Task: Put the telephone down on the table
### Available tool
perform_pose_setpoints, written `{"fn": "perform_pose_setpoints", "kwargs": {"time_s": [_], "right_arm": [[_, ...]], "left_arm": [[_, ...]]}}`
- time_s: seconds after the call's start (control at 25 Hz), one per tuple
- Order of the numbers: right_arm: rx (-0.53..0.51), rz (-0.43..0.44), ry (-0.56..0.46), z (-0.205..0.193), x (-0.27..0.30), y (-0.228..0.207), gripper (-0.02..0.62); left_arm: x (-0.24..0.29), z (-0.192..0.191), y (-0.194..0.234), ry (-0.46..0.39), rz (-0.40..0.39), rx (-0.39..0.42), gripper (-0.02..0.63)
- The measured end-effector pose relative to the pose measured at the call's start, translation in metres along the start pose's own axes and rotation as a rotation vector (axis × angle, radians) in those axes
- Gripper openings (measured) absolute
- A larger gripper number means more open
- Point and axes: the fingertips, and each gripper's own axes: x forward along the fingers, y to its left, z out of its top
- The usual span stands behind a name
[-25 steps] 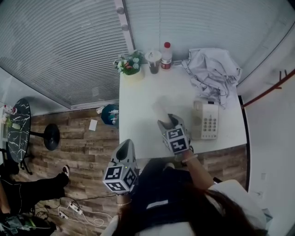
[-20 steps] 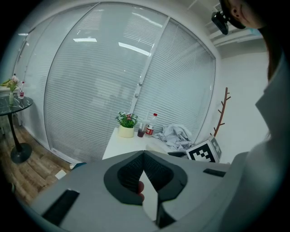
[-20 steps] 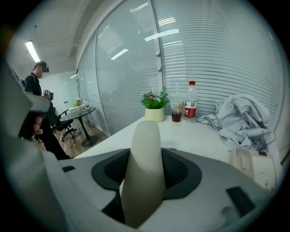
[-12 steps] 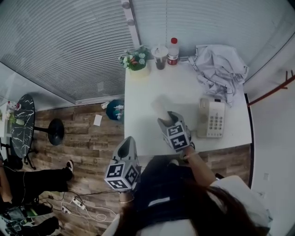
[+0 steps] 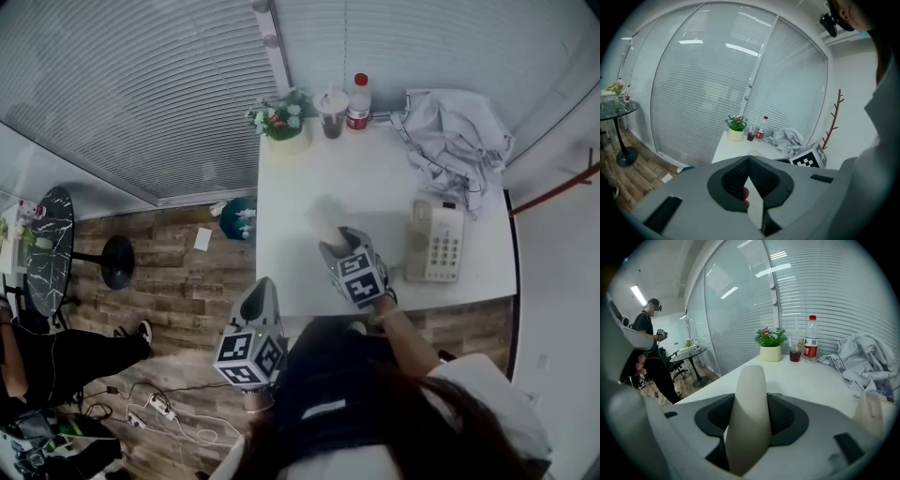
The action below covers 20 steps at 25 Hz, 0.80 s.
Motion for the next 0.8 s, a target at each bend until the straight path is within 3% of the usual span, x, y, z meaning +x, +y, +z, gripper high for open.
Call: {"fn": "perform_pose_setpoints", "kwargs": {"time_s": [0.8], "right_arm": [[-0.012, 0.054, 0.042, -0.02, 0.014, 0.012, 0.218]], "left_arm": [[0.002, -0.012, -0.004, 0.033, 0.005, 0.008, 0.0]]}}
